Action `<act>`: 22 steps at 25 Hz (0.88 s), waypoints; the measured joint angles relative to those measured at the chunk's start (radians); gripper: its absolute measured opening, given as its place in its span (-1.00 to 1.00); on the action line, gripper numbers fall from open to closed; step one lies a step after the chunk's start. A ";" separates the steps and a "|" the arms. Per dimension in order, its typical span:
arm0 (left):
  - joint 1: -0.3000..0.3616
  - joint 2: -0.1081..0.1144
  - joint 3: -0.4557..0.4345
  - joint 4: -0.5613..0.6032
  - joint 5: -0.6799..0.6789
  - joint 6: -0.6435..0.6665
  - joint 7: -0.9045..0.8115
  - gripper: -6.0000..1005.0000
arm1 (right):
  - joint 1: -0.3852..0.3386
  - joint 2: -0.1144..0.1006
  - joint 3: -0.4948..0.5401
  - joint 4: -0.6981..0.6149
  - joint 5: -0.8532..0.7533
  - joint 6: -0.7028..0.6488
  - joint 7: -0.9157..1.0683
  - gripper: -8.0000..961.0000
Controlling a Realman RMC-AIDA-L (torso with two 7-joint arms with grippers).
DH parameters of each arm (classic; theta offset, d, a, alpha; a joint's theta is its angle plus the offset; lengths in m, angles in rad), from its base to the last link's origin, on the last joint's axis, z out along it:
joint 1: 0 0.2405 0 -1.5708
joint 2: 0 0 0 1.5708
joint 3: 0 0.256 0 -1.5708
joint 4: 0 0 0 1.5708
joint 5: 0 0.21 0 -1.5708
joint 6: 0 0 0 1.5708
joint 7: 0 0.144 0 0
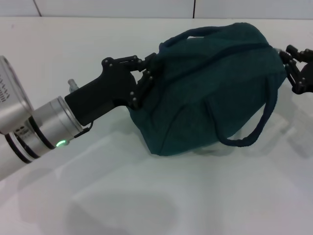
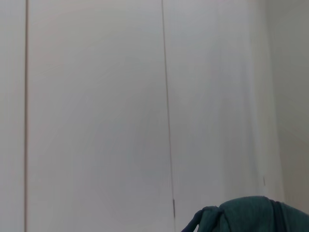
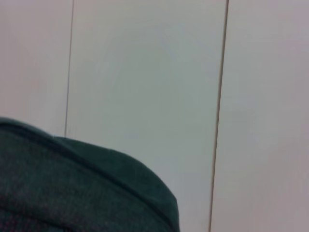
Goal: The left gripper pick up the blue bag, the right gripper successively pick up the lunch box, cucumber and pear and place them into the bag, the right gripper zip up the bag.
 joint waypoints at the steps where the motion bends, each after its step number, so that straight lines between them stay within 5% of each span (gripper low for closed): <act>1: 0.004 -0.001 0.000 -0.004 -0.006 0.000 0.005 -0.71 | -0.001 0.000 0.000 0.001 0.002 -0.003 0.001 -0.83; 5: 0.003 -0.002 -0.001 -0.050 -0.060 0.001 0.020 -0.70 | 0.004 0.001 0.000 0.015 0.011 -0.003 0.001 -0.71; 13: 0.026 0.003 0.000 -0.065 -0.099 0.047 0.021 -0.13 | -0.004 -0.004 -0.006 0.024 0.037 -0.049 0.063 -0.05; 20: 0.027 0.003 0.001 -0.069 -0.099 0.045 0.021 0.35 | 0.010 -0.036 -0.012 0.013 -0.133 -0.043 0.248 0.43; 22: 0.026 0.004 0.001 -0.069 -0.099 0.045 0.021 0.50 | 0.019 -0.045 -0.012 0.011 -0.186 -0.043 0.291 0.43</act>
